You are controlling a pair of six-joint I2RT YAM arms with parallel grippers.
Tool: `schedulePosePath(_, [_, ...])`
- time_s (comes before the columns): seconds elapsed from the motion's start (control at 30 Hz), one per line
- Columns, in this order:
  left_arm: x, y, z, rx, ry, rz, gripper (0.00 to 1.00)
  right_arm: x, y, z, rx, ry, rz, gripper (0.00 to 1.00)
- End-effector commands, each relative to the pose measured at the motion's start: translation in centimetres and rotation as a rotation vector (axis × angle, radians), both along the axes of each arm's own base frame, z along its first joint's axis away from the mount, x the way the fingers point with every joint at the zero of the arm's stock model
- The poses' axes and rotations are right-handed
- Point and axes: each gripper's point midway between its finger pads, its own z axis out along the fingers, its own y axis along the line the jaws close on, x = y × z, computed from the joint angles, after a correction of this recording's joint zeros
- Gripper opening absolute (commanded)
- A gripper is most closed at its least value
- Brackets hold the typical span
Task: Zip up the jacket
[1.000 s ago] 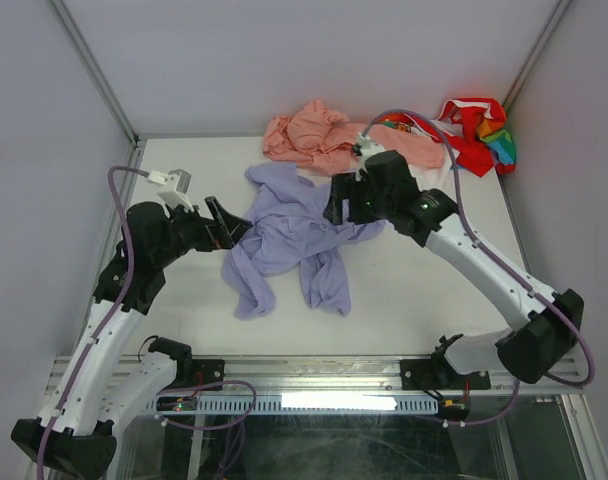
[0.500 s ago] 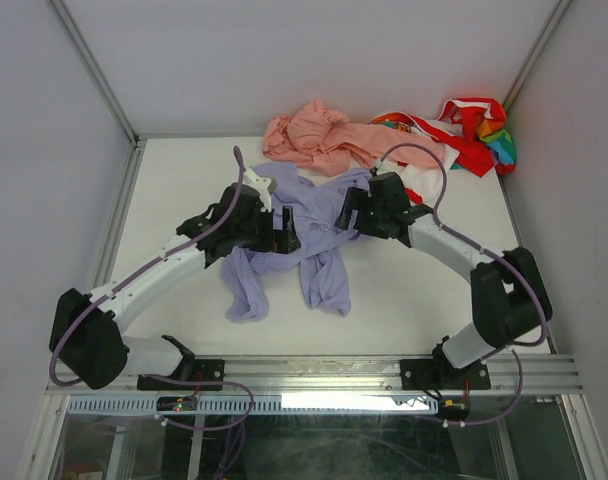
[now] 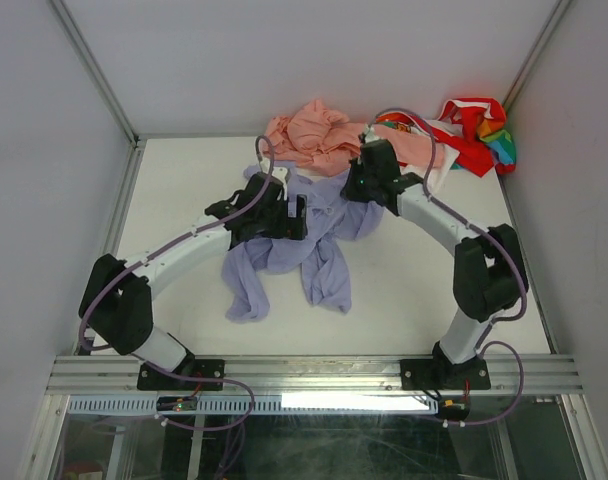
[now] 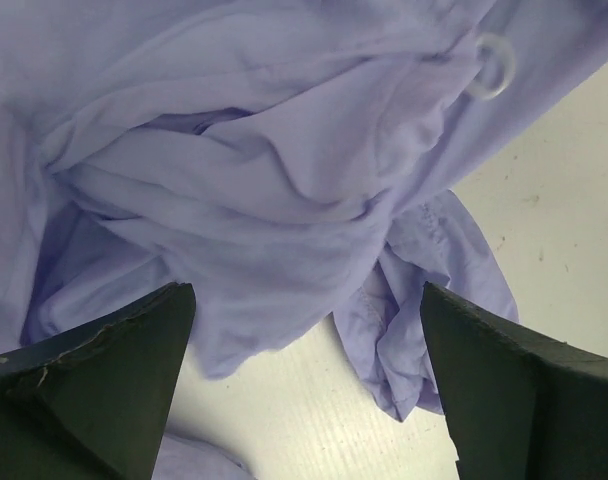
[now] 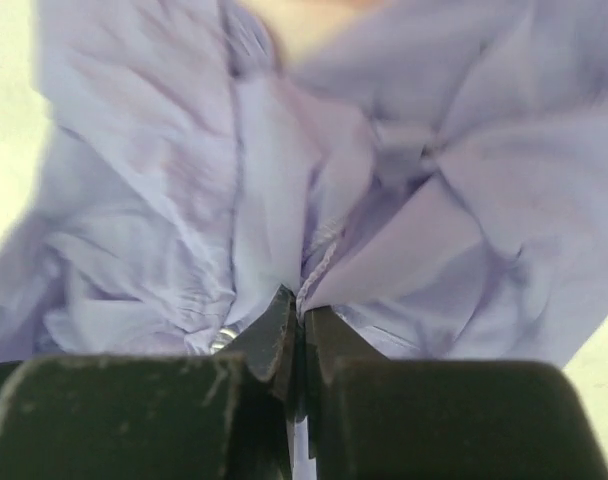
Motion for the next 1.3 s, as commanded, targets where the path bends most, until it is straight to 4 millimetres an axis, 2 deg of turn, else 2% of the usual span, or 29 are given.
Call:
schedulePosePath(0.0, [2.2,0.8,6.7,-0.125,-0.15,0.049,0.99,2.6,-2.4,17.6,-0.121,-0.401,0.045,0.0])
schedulePosePath(0.07, [2.1,2.0,9.4,-0.176,-0.198,0.066,0.99,2.8,-2.9,23.7,-0.157,-0.513,0.065,0.0])
schedulePosePath(0.17, [1.9,3.8,12.7,-0.247,-0.251,0.086,0.99,2.2,-2.7,31.2,-0.182,-0.629,0.118,0.0])
schedulePosePath(0.2, [1.8,4.5,13.7,-0.268,-0.269,0.094,0.99,1.5,-2.3,35.0,-0.171,-0.699,0.126,0.0])
schedulePosePath(0.23, [1.5,5.1,14.8,-0.285,-0.289,0.099,0.99,1.3,-1.9,35.5,-0.192,-0.704,0.144,0.0])
schedulePosePath(0.3, [0.8,6.3,16.2,-0.299,-0.317,0.112,0.99,-0.6,-0.4,39.0,-0.181,-0.781,0.184,0.0])
schedulePosePath(0.37, [-0.1,7.4,17.2,-0.299,-0.334,0.122,0.99,-2.2,1.3,39.4,-0.16,-0.796,0.221,0.0])
schedulePosePath(0.43, [-1.0,8.2,17.7,-0.291,-0.344,0.138,0.99,-3.9,3.4,38.3,-0.117,-0.778,0.268,0.0])
schedulePosePath(0.57, [-3.1,9.5,17.2,-0.284,-0.339,0.157,0.99,-7.5,7.0,33.6,0.006,-0.67,0.386,0.0])
schedulePosePath(0.67, [-4.4,10.0,15.4,-0.276,-0.303,0.162,0.99,-9.3,7.6,30.0,0.038,-0.594,0.384,0.0])
schedulePosePath(0.7, [-4.8,10.1,14.7,-0.275,-0.286,0.162,0.99,-9.6,7.0,28.5,0.03,-0.564,0.35,0.0])
schedulePosePath(0.8, [-5.6,9.8,12.3,-0.278,-0.225,0.153,0.99,-10.1,3.1,23.0,-0.06,-0.458,0.194,0.0])
schedulePosePath(0.87, [-5.9,9.5,10.8,-0.28,-0.184,0.145,0.99,-11.3,-0.7,18.7,-0.168,-0.353,0.083,0.0])
schedulePosePath(0.93, [-6.2,9.1,9.1,-0.281,-0.139,0.129,0.99,-13.0,-4.4,15.9,-0.25,-0.279,-0.029,0.0])
schedulePosePath(1.0, [-6.3,8.5,7.6,-0.282,-0.093,0.109,0.99,-14.6,-8.5,14.4,-0.326,-0.239,-0.155,0.0])
schedulePosePath(1.1, [-5.9,7.6,6.1,-0.291,-0.054,0.088,0.99,-16.9,-13.8,14.0,-0.393,-0.22,-0.326,0.02])
schedulePosePath(1.2, [-4.8,6.6,5.6,-0.304,-0.045,0.066,0.99,-18.3,-16.1,13.8,-0.389,-0.202,-0.402,0.06])
schedulePosePath(1.27, [-3.9,5.9,5.0,-0.307,-0.032,0.053,0.99,-18.7,-15.7,13.0,-0.372,-0.178,-0.371,0.11])
